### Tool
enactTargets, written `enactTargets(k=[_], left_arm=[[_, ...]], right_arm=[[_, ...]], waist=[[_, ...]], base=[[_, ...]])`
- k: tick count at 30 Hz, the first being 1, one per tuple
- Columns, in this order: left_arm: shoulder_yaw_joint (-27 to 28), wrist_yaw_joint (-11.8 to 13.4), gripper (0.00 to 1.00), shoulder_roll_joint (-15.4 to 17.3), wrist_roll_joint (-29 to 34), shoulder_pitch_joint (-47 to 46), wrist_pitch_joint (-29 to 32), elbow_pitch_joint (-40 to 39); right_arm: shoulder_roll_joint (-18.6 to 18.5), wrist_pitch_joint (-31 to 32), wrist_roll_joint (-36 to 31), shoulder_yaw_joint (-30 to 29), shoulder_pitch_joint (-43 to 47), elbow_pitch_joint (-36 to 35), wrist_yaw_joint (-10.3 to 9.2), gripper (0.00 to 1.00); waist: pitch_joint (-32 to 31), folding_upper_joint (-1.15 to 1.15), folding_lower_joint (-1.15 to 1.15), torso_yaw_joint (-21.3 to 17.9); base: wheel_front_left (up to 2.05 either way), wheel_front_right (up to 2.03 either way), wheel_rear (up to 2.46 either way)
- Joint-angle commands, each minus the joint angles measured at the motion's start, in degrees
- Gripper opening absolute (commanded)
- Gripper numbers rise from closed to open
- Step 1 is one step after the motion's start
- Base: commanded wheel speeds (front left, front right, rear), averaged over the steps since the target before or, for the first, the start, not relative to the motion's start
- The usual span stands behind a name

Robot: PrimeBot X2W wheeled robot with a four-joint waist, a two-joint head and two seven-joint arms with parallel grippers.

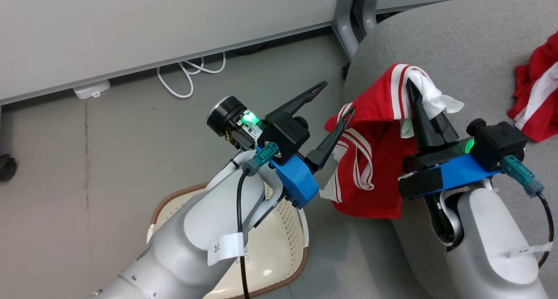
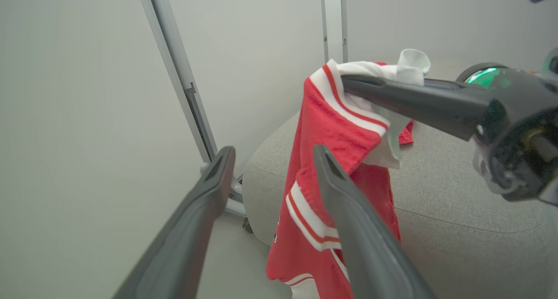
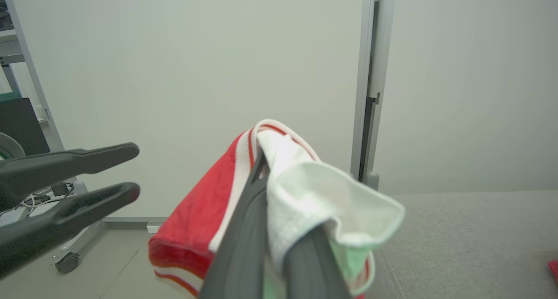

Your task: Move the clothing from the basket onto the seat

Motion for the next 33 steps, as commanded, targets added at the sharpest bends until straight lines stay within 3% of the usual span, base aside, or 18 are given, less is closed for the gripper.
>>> enactTargets(k=[1, 19, 33], left_arm=[[-0.2, -0.1, 1.00, 0.3, 0.1, -0.8, -0.3, 0.2], [-4.8, -0.1, 1.00, 0.1, -0.9, -3.0, -0.3, 1.7], [-6.9, -0.1, 1.00, -0.3, -1.7, -3.7, -0.3, 2.3]], right_arm=[[0.0, -0.2, 0.2, -0.4, 0.2, -0.7, 0.01, 0.00], [0.5, -0.2, 0.3, -8.0, 3.7, -4.0, 0.01, 0.00], [0.8, -0.2, 0.1, -9.5, 5.2, -4.8, 0.01, 0.00]], waist=[[1.2, 0.00, 0.00, -1.5], [5.3, 0.00, 0.00, -8.7], [6.4, 0.00, 0.00, -9.7]], base=[[0.00, 0.00, 0.00], [0.00, 0.00, 0.00], [0.00, 0.00, 0.00]])
